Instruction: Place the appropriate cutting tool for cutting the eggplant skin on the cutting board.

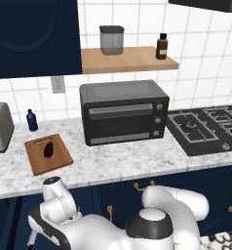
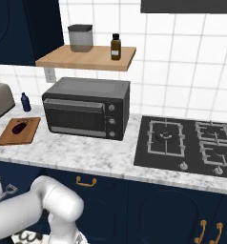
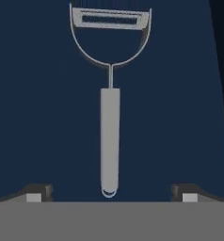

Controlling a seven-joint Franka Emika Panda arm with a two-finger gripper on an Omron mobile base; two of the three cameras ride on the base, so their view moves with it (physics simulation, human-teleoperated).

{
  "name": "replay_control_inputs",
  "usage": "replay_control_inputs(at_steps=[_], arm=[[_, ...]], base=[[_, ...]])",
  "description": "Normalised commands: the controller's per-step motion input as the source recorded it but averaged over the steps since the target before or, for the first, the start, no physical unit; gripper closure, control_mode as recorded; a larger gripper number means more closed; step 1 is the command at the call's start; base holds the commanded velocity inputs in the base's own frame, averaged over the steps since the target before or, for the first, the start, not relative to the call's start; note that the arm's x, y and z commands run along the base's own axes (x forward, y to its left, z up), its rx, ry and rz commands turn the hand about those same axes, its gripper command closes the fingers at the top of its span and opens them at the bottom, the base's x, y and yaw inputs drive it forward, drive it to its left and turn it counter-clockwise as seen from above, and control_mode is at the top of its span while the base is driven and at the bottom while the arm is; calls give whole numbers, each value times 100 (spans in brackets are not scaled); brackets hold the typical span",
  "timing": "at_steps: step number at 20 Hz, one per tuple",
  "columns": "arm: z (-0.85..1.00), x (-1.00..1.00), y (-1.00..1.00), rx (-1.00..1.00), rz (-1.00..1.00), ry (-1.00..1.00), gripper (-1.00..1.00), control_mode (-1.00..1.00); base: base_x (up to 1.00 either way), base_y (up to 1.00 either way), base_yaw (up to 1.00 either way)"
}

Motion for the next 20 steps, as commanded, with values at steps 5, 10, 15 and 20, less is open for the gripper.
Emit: replay_control_inputs(at_steps=[5, 10, 15, 20], arm=[[-55, 40, 12, 0, 0, 2, -100, -100], [-53, 14, 8, 0, 0, 0, -100, -100], [-69, -3, 6, 5, 0, -2, 100, -100], [-24, -27, 0, 12, -4, -14, 100, -100]], base=[[0, 0, 0], [0, 0, 0], [0, 0, 0], [0, 0, 0]])
